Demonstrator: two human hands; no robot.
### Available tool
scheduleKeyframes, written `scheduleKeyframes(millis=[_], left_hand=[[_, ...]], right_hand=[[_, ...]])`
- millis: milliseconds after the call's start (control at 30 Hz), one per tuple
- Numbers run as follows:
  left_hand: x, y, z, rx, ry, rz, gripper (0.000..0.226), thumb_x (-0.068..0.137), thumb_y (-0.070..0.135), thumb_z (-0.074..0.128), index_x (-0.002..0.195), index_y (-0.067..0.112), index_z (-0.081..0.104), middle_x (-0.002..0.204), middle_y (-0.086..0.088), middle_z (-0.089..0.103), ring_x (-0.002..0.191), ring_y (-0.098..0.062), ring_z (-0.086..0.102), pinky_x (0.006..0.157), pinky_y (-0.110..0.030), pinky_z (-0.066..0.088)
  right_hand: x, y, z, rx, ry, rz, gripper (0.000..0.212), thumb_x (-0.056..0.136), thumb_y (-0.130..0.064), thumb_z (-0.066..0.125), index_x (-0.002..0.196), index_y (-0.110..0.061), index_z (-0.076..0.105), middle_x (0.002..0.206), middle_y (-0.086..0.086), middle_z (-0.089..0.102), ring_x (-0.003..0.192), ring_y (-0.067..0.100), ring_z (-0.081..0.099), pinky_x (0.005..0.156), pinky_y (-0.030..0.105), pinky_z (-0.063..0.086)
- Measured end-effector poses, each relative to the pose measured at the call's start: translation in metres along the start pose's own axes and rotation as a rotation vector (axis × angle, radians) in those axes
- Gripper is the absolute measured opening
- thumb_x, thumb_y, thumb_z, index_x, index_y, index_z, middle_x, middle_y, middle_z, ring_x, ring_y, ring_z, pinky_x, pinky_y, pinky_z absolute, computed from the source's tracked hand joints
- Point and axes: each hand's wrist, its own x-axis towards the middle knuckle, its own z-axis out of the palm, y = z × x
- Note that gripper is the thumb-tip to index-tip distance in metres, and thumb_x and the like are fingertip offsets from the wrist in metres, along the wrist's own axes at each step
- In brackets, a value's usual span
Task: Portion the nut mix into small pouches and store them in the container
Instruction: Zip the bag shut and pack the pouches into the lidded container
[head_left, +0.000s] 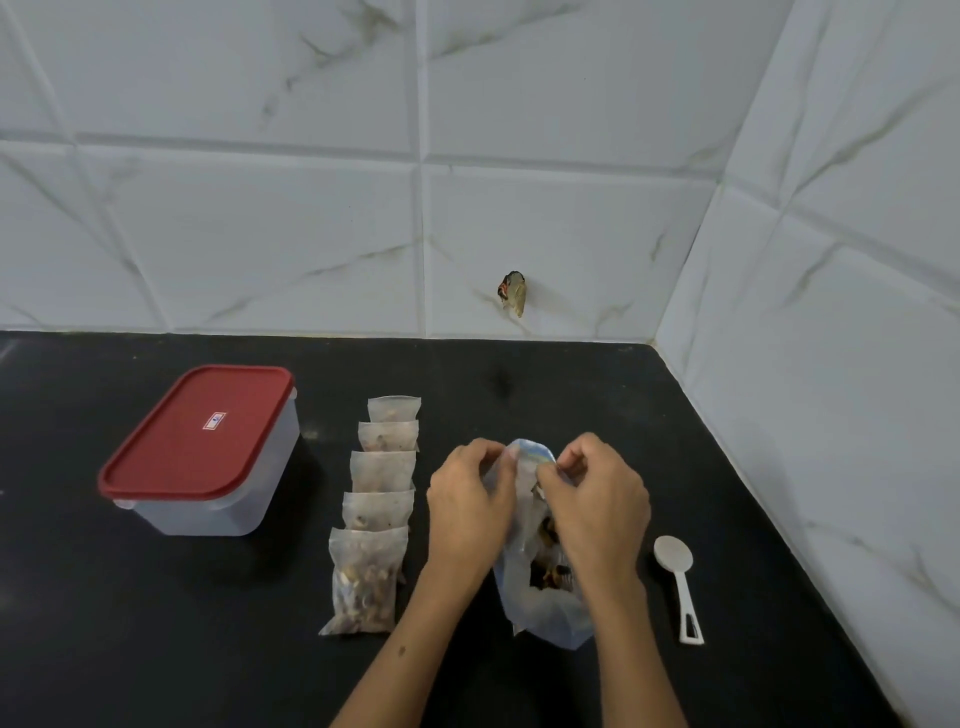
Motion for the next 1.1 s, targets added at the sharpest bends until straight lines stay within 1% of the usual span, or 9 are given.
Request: scheduleKeyframes(millis=[167, 300, 367, 467, 633, 833, 900, 1000, 1100], left_hand=[[0.0, 0.003, 0.002, -0.361, -0.119, -0.269, 0.047, 0.083, 0.029, 0.072, 0.125, 0.021, 0.053, 0.115, 0.007, 0.062, 0.099, -0.001, 0.06, 0.081, -0.019, 0.052], [0.004, -0.004, -0.006, -0.143, -0.19, -0.41, 0.073, 0.079, 0.031, 0.076, 0.138, 0.009, 0.04, 0.125, -0.001, 0.057, 0.1, -0.007, 0.053, 0.077, -0.018, 0.047], [0.005, -0.007, -0.009, 0.044, -0.283, -0.513, 0.07, 0.075, 0.042, 0.076, 0.129, 0.009, 0.046, 0.116, -0.004, 0.06, 0.095, -0.013, 0.058, 0.076, -0.027, 0.053], [0.004, -0.007, -0.012, 0.217, -0.412, -0.588, 0.054, 0.072, 0.052, 0.074, 0.102, 0.012, 0.055, 0.093, -0.003, 0.063, 0.081, -0.016, 0.064, 0.066, -0.03, 0.057], [-0.004, 0.01, -0.009, 0.326, -0.305, -0.376, 0.024, 0.082, 0.024, 0.064, 0.101, 0.015, 0.052, 0.097, -0.002, 0.056, 0.09, -0.019, 0.059, 0.069, -0.027, 0.048], [-0.008, 0.007, -0.01, 0.503, -0.129, -0.152, 0.028, 0.09, 0.024, 0.053, 0.118, 0.018, 0.052, 0.103, -0.004, 0.059, 0.091, -0.02, 0.059, 0.075, -0.031, 0.049], [-0.002, 0.001, -0.014, 0.289, -0.202, -0.24, 0.038, 0.09, 0.028, 0.06, 0.125, 0.02, 0.051, 0.103, -0.001, 0.064, 0.09, -0.016, 0.063, 0.078, -0.033, 0.055], [0.003, 0.007, -0.022, -0.445, -0.349, -0.699, 0.045, 0.082, 0.028, 0.074, 0.118, 0.007, 0.056, 0.096, -0.008, 0.069, 0.082, -0.019, 0.069, 0.066, -0.032, 0.057], [0.002, 0.007, -0.025, -0.829, -0.422, -0.93, 0.039, 0.081, 0.021, 0.072, 0.111, 0.0, 0.063, 0.088, -0.012, 0.071, 0.082, -0.023, 0.069, 0.063, -0.032, 0.056]], right_hand=[[0.0, -0.004, 0.002, 0.371, -0.082, 0.121, 0.01, 0.081, -0.022, 0.071, 0.078, -0.021, 0.061, 0.073, -0.007, 0.064, 0.068, 0.003, 0.062, 0.06, 0.016, 0.051], [0.009, 0.012, -0.01, 0.369, -0.238, 0.294, 0.022, 0.079, -0.029, 0.073, 0.097, -0.022, 0.063, 0.097, -0.009, 0.065, 0.091, 0.006, 0.062, 0.073, 0.017, 0.049], [0.012, 0.022, -0.015, 0.191, -0.381, 0.385, 0.036, 0.08, -0.038, 0.07, 0.11, -0.021, 0.059, 0.108, -0.006, 0.061, 0.101, 0.011, 0.059, 0.086, 0.029, 0.05], [0.011, 0.027, -0.023, 0.211, -0.628, 0.525, 0.037, 0.084, -0.043, 0.065, 0.107, -0.015, 0.061, 0.098, 0.003, 0.067, 0.089, 0.017, 0.066, 0.082, 0.037, 0.057], [0.006, 0.016, -0.022, 0.143, -0.589, 0.36, 0.021, 0.084, -0.04, 0.065, 0.085, -0.018, 0.067, 0.086, -0.001, 0.068, 0.082, 0.011, 0.063, 0.075, 0.033, 0.055], [0.003, 0.009, -0.018, 0.291, -0.397, 0.4, 0.024, 0.08, -0.032, 0.071, 0.085, -0.013, 0.058, 0.083, 0.003, 0.062, 0.076, 0.014, 0.06, 0.07, 0.032, 0.05], [0.003, 0.013, -0.018, 0.339, -0.432, 0.426, 0.028, 0.083, -0.036, 0.067, 0.085, -0.009, 0.057, 0.086, 0.008, 0.062, 0.079, 0.02, 0.061, 0.072, 0.036, 0.052], [0.003, 0.012, -0.02, 0.438, -0.448, 0.504, 0.042, 0.089, -0.042, 0.059, 0.087, 0.001, 0.058, 0.088, 0.021, 0.062, 0.076, 0.027, 0.06, 0.071, 0.041, 0.051], [0.003, 0.012, -0.018, 0.646, -0.397, 0.646, 0.052, 0.09, -0.041, 0.058, 0.106, 0.008, 0.058, 0.107, 0.029, 0.061, 0.1, 0.04, 0.062, 0.089, 0.05, 0.052]])
